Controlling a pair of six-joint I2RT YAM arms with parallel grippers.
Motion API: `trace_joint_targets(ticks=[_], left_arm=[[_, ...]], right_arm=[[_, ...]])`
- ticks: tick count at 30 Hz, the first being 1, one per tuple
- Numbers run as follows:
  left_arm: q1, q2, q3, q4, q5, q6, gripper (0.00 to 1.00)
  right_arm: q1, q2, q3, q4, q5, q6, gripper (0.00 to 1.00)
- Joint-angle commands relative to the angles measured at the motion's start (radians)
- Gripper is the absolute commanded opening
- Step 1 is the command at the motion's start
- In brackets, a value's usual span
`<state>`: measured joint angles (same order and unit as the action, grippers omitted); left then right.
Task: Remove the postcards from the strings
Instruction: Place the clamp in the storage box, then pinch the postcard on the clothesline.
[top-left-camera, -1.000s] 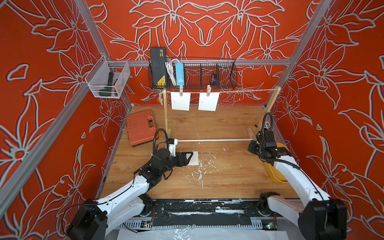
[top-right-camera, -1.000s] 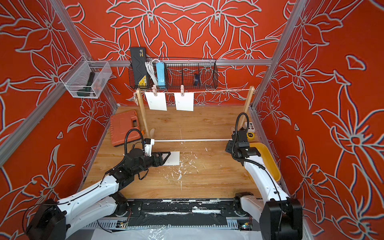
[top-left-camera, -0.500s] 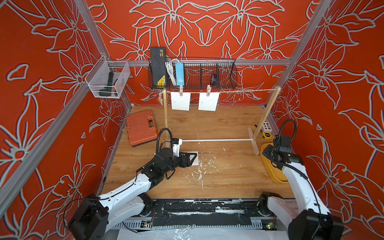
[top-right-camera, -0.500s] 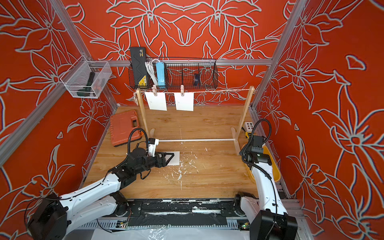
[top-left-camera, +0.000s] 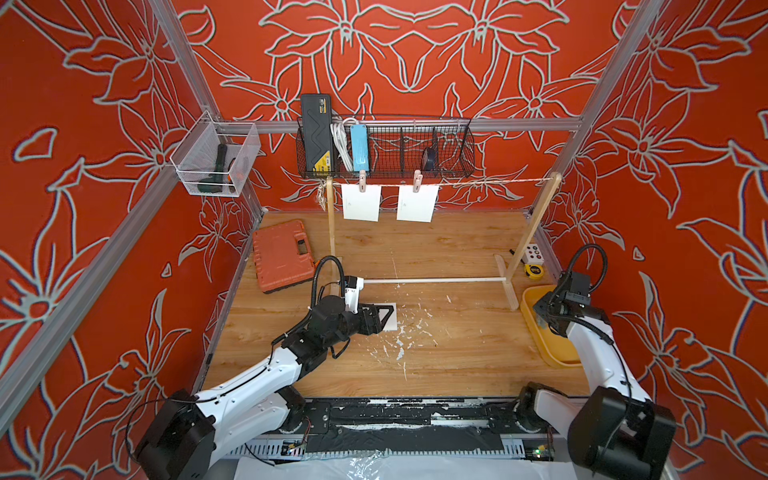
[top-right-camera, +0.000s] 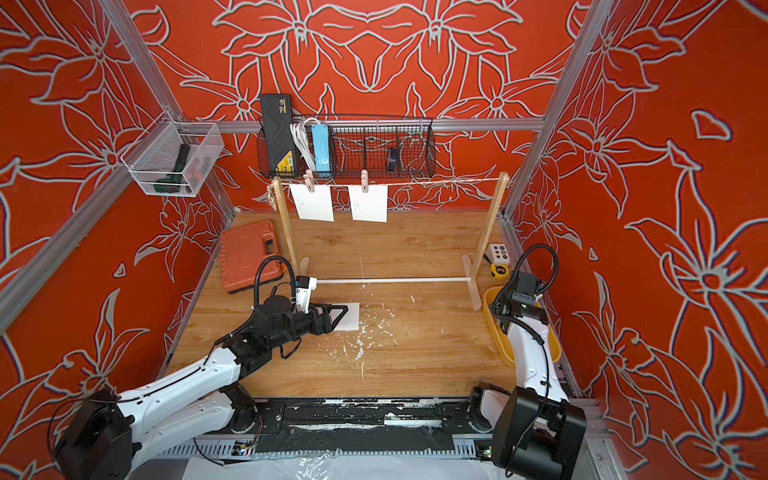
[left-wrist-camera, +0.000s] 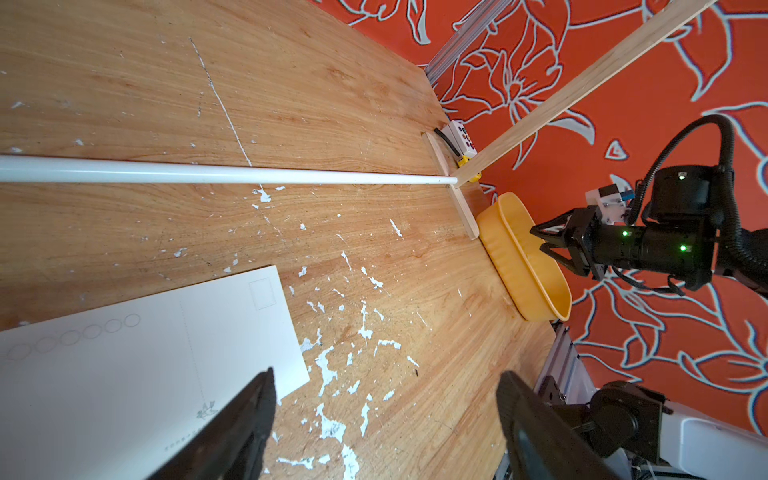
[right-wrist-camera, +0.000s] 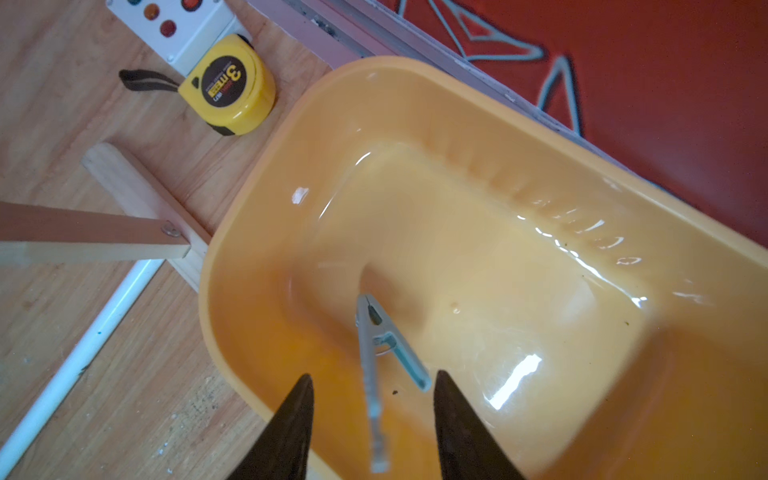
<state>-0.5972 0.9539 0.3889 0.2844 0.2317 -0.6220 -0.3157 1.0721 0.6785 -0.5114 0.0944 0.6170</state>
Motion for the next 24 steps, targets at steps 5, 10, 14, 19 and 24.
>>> trace_joint_targets(ticks=[5, 10, 14, 19, 24], left_arm=[[-0.006, -0.03, 0.001, -0.001, -0.016, -0.017, 0.82], [-0.006, -0.057, 0.012, 0.026, -0.024, -0.014, 0.83], [-0.006, -0.079, 0.014, 0.072, -0.027, 0.017, 0.85], [-0.01, -0.073, 0.032, 0.157, -0.038, 0.05, 0.85], [-0.04, -0.019, 0.094, 0.244, -0.086, 0.111, 0.86]], right_arm=[[-0.008, -0.068, 0.052, -0.02, -0.096, -0.018, 0.57], [0.04, -0.136, 0.063, -0.027, -0.222, -0.028, 0.58], [0.168, -0.159, 0.108, -0.042, -0.265, -0.057, 0.63], [0.315, -0.205, 0.173, -0.028, -0.309, -0.11, 0.71], [0.365, -0.208, 0.247, -0.012, -0.475, -0.179, 0.75]])
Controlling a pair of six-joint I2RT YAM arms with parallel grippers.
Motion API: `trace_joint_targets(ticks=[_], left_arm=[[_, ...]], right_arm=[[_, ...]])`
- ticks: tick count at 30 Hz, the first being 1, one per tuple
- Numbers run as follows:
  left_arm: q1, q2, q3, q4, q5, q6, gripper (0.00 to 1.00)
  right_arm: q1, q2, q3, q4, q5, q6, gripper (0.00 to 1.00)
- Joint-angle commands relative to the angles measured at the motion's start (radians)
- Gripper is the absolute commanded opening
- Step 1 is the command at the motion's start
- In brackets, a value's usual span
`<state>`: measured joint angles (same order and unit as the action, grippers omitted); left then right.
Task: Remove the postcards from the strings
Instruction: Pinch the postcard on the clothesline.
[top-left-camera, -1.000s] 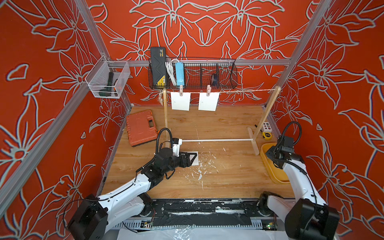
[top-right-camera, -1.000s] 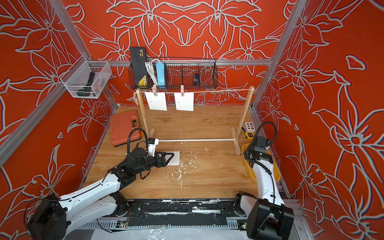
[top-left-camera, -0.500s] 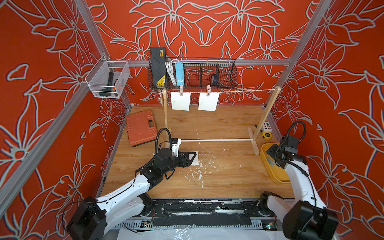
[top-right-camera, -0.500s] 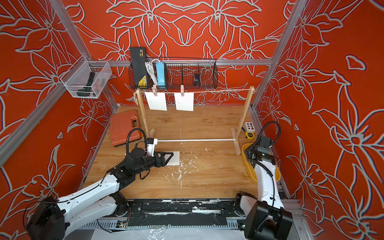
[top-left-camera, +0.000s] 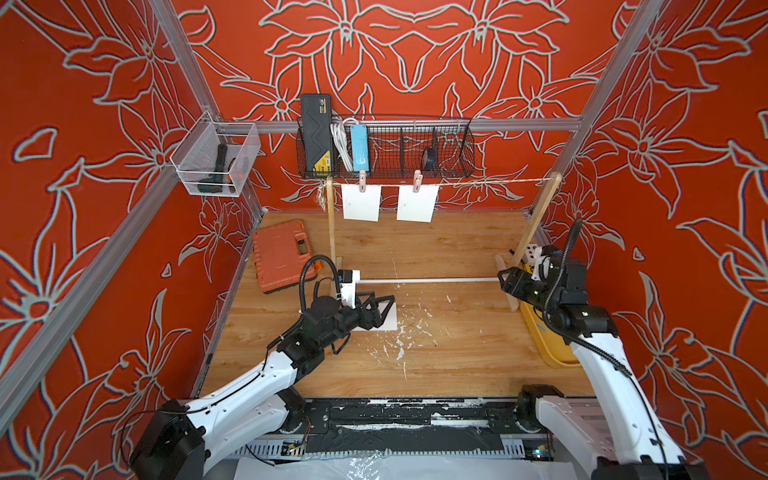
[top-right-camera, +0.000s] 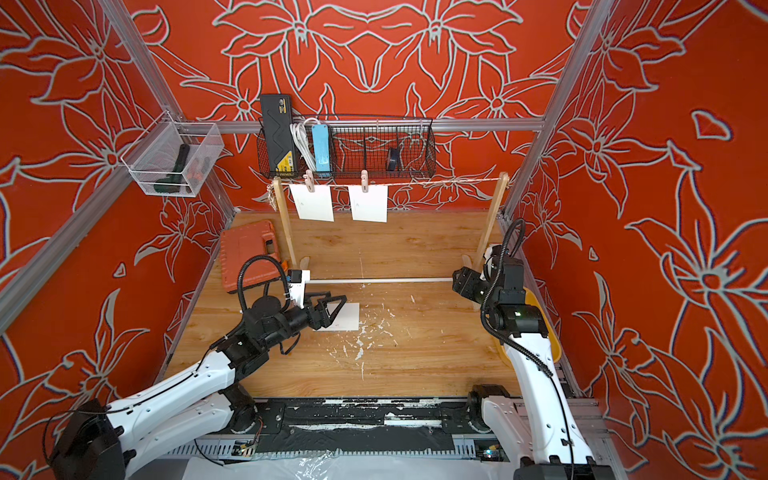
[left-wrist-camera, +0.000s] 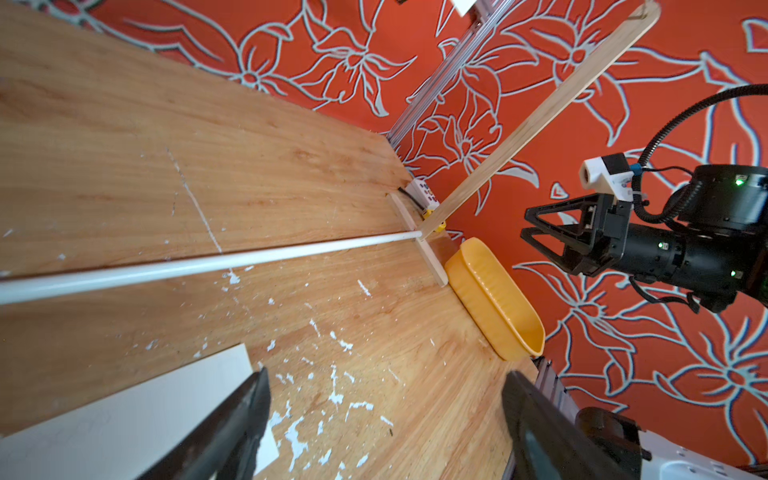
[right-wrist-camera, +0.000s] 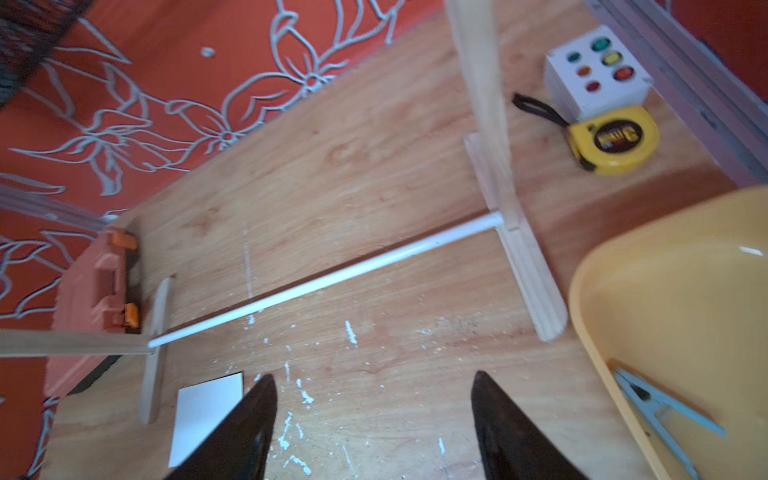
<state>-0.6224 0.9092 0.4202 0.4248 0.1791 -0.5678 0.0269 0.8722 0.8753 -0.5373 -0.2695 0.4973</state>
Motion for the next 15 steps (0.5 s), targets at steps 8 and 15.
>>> trace_joint_targets(ticks=[8, 15], left_arm=[[-0.044, 0.193, 0.241, 0.208, -0.076, 0.161, 0.9], [-0.043, 0.319, 0.381, 0.263, -0.153, 0.287, 0.95]], right_arm=[[0.082, -0.046, 0.078, 0.102, -0.305, -0.086, 0.83], [0.126, -0.064, 0.068, 0.181, -0.408, -0.089, 0.85]])
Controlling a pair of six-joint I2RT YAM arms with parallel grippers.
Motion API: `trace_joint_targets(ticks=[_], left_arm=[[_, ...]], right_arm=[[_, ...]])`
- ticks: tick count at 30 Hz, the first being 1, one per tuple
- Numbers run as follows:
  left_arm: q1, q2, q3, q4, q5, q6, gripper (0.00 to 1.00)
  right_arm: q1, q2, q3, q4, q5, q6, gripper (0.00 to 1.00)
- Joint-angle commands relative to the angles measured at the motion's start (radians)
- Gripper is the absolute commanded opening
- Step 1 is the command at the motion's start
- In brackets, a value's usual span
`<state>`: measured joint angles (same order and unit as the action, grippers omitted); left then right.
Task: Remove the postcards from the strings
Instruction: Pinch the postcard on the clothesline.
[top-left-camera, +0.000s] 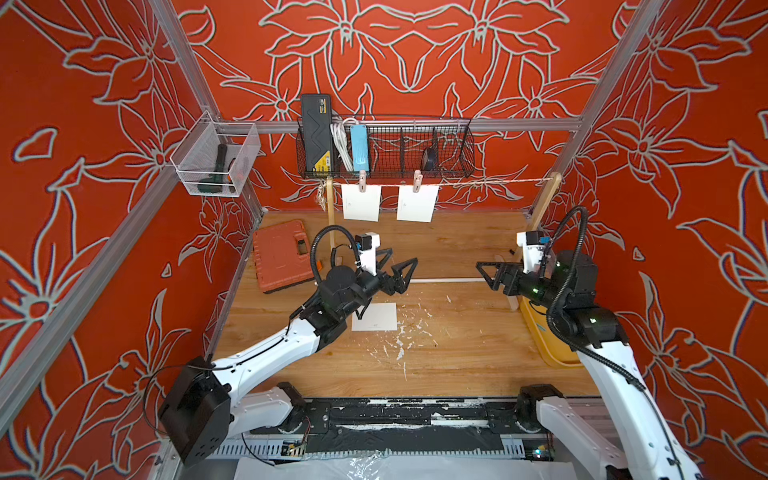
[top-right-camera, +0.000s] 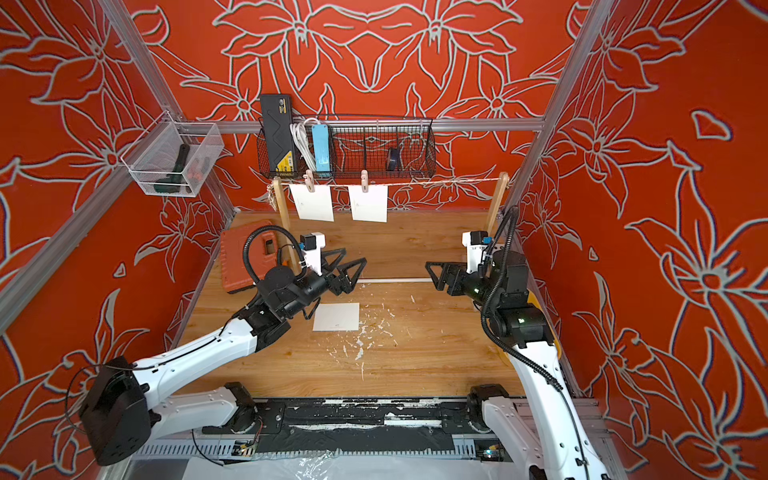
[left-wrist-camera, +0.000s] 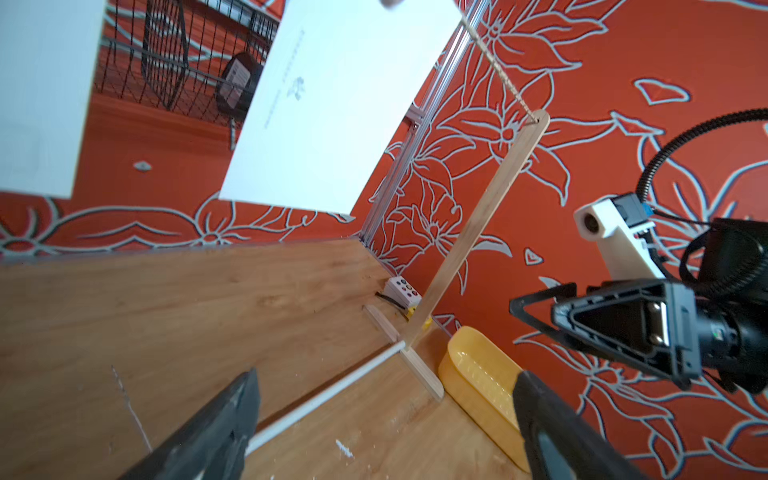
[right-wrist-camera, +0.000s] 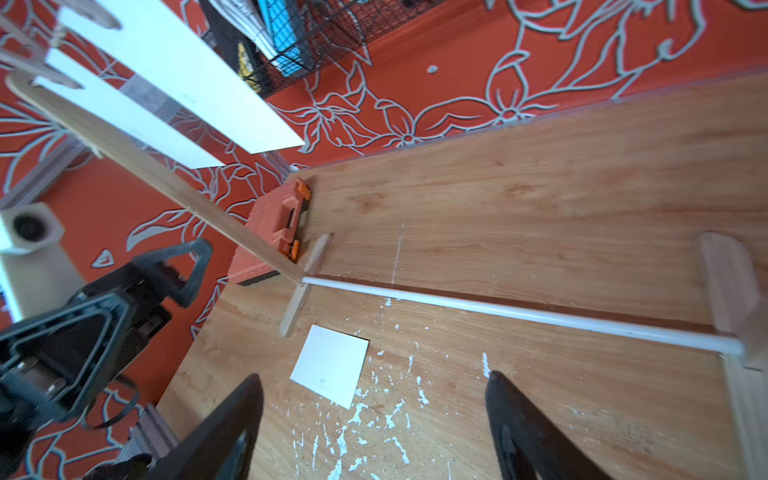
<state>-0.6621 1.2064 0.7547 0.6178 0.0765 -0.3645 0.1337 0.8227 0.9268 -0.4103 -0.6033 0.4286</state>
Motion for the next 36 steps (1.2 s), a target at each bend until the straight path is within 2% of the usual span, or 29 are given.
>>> trace_joint_targets(ticks=[1, 6, 7, 8, 16, 24, 31, 36], left_arm=[[-0.003, 0.038, 0.062, 0.081, -0.068, 0.099, 0.95], [0.009, 0.118, 0.165, 0.087, -0.109, 0.146, 0.98], [0.016, 0.137, 0.184, 0.089, -0.109, 0.148, 0.98], [0.024, 0.155, 0.205, 0.088, -0.104, 0.154, 0.98], [0.066, 0.241, 0.276, 0.124, -0.11, 0.211, 0.98], [0.115, 0.308, 0.322, 0.165, -0.056, 0.22, 0.98], [0.163, 0.368, 0.357, 0.221, 0.075, 0.188, 0.98], [0.162, 0.388, 0.375, 0.232, 0.098, 0.2, 0.98]], right_arm=[[0.025, -0.016, 0.023, 0.057, -0.081, -0.026, 0.85], [0.042, -0.016, 0.027, 0.089, -0.125, -0.028, 0.87], [0.045, -0.017, 0.024, 0.1, -0.134, -0.026, 0.9], [0.048, -0.021, 0.022, 0.109, -0.137, -0.023, 0.98], [0.058, -0.035, 0.011, 0.154, -0.168, -0.02, 0.98], [0.071, -0.02, 0.013, 0.182, -0.188, -0.017, 0.98], [0.075, -0.013, 0.018, 0.18, -0.191, -0.025, 0.98], [0.077, -0.007, 0.019, 0.184, -0.199, -0.027, 0.97]])
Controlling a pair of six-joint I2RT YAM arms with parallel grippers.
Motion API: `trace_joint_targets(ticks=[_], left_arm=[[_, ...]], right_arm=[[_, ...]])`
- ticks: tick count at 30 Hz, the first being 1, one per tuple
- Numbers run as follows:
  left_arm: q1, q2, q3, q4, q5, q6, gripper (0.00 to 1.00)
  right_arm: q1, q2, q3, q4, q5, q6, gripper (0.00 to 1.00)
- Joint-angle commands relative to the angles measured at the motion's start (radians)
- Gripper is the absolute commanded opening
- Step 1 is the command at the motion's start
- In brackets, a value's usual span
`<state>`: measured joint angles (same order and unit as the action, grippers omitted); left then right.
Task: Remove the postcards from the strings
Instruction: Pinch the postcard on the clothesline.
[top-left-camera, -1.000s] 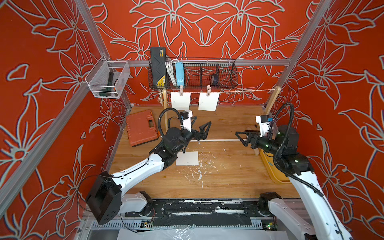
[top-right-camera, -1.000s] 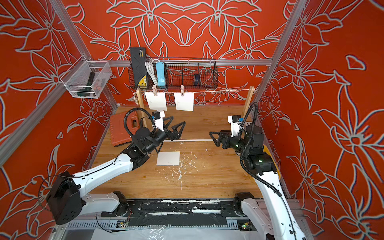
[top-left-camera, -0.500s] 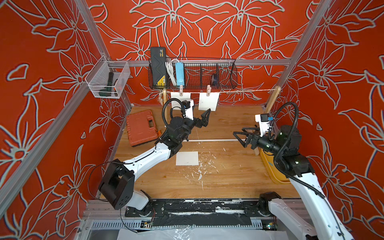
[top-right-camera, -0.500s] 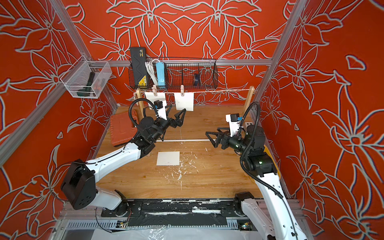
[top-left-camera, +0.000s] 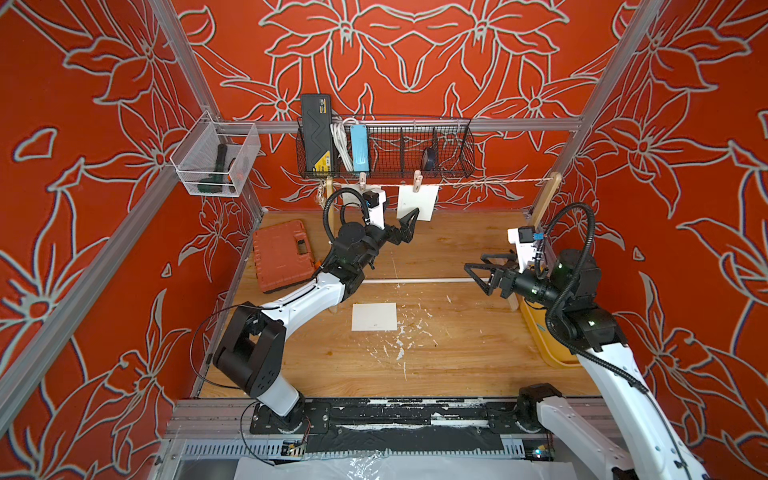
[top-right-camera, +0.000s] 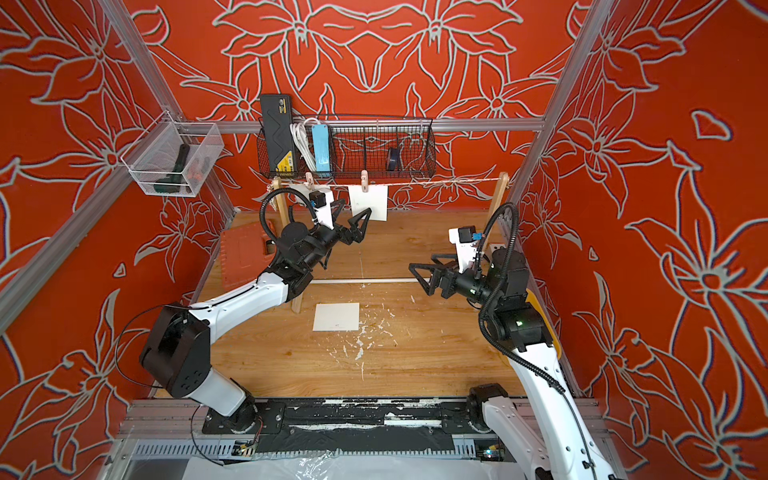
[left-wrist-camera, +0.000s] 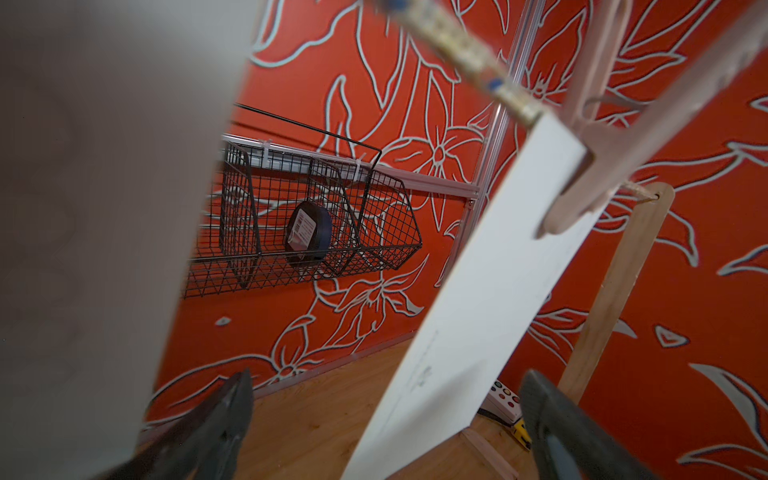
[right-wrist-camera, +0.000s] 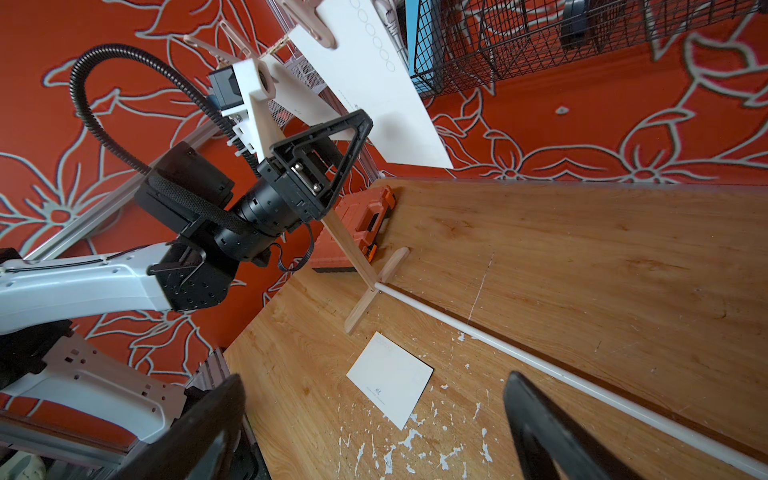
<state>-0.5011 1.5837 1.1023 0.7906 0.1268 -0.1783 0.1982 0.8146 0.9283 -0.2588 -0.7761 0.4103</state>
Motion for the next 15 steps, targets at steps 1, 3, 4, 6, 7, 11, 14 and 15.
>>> trace_joint_targets(ticks=[1, 3, 4, 6, 7, 11, 14, 15], left_arm=[[0.001, 0.017, 0.033, 0.053, 0.039, 0.014, 0.98], [0.001, 0.027, 0.039, 0.054, 0.041, 0.018, 0.98], [0.002, 0.032, 0.037, 0.062, 0.051, 0.019, 0.98], [0.006, 0.041, 0.039, 0.075, 0.078, 0.013, 0.98], [0.008, 0.043, 0.038, 0.082, 0.096, 0.009, 0.97], [0.01, 0.038, 0.022, 0.118, 0.157, -0.002, 0.92], [0.01, 0.023, 0.005, 0.128, 0.187, -0.006, 0.89], [0.01, 0.017, -0.006, 0.134, 0.196, -0.006, 0.87]], right_arm=[[0.013, 0.004, 0.017, 0.037, -0.029, -0.007, 0.97], [0.013, 0.006, 0.015, 0.043, -0.031, -0.005, 0.97], [0.015, 0.006, 0.015, 0.044, -0.03, -0.006, 0.97], [0.014, 0.01, 0.019, 0.042, -0.029, -0.008, 0.97], [0.014, 0.01, 0.021, 0.038, -0.028, -0.011, 0.97], [0.014, 0.01, 0.021, 0.032, -0.021, -0.016, 0.97], [0.014, 0.009, 0.017, 0.033, -0.019, -0.016, 0.97], [0.014, 0.008, 0.015, 0.034, -0.016, -0.015, 0.97]])
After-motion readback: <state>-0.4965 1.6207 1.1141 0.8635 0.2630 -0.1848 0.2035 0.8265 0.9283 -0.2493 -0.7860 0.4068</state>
